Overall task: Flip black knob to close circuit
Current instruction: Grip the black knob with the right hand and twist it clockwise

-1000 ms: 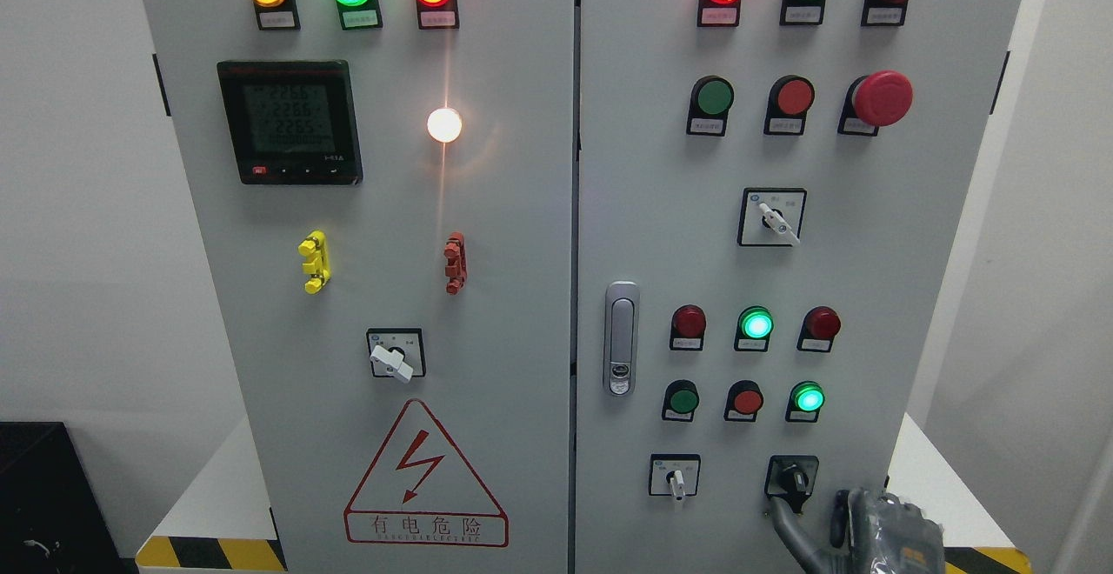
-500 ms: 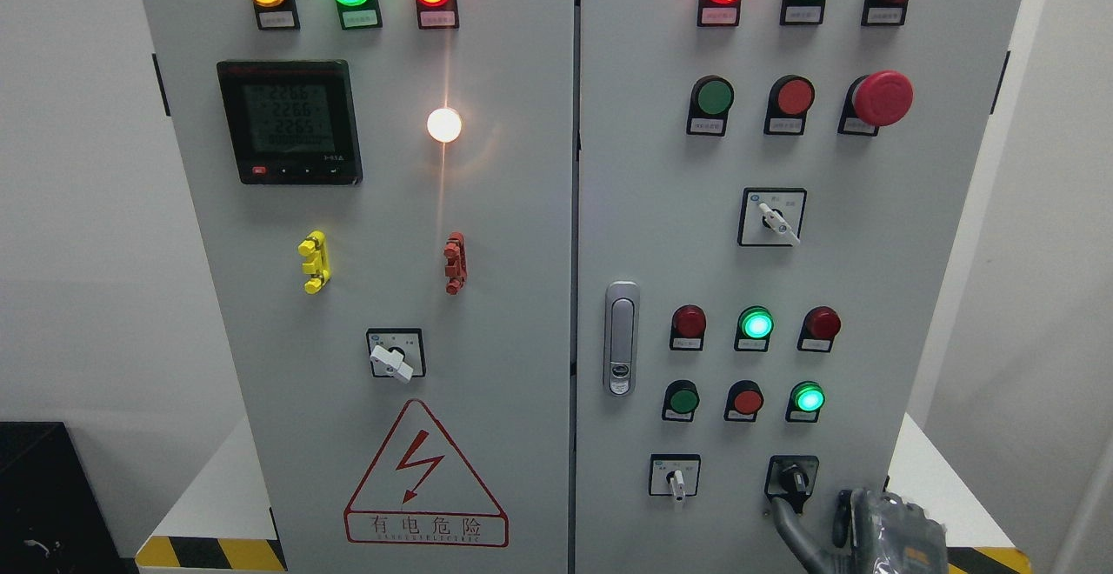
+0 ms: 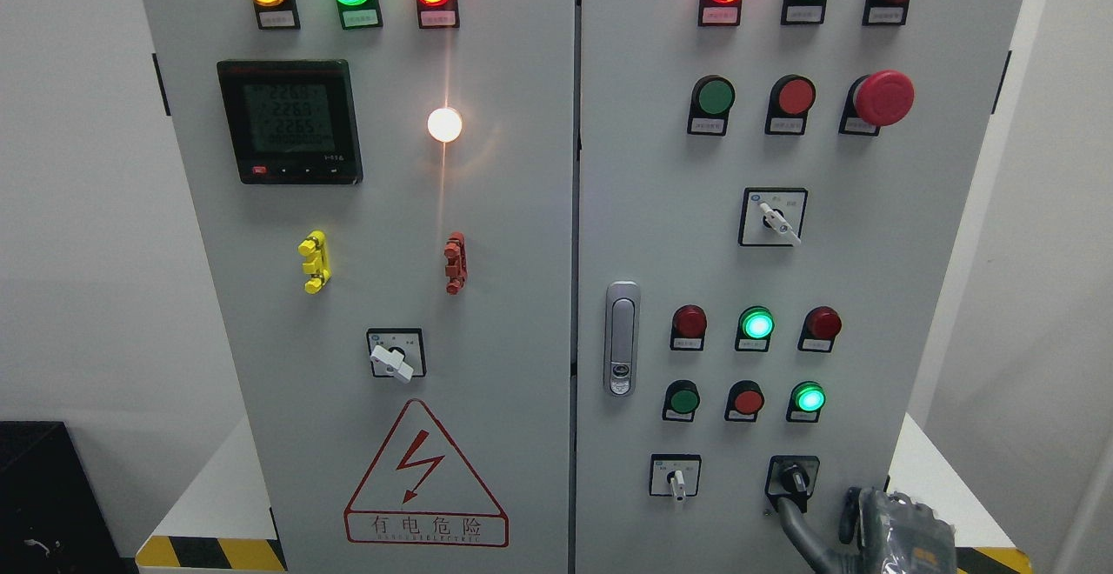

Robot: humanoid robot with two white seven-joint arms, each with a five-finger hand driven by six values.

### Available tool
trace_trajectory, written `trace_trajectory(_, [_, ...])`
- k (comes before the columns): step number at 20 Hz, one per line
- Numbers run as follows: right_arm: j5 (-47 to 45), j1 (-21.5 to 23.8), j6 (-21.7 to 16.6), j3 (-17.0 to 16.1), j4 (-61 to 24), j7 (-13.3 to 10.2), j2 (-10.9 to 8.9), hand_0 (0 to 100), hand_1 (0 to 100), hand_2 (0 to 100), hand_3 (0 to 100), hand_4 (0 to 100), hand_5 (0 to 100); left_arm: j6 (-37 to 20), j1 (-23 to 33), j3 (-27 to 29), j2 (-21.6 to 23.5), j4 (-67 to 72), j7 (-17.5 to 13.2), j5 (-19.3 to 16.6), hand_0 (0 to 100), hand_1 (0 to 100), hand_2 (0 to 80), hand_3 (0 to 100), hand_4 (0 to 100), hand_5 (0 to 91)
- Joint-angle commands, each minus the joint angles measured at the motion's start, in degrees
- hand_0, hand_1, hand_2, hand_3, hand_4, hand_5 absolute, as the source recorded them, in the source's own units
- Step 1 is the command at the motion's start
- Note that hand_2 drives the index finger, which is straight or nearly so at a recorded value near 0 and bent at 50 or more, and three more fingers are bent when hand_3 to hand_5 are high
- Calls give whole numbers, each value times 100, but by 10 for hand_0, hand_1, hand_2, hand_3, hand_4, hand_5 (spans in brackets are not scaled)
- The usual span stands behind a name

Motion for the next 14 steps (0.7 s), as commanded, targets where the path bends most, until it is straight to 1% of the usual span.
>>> trace_trajectory(1, [-1,-11,4,-89,29,-11,-7,0,16,841,1000,861,901,-5,132,0,0,-167,-1,0,120,556,0,0,0,0])
trace_trajectory(14, [-27,-11,-23,-194,20,-28,-7,0,20,837,998,856,903,-5,132,0,0,-167,-1,0,120,556,0,0,0,0])
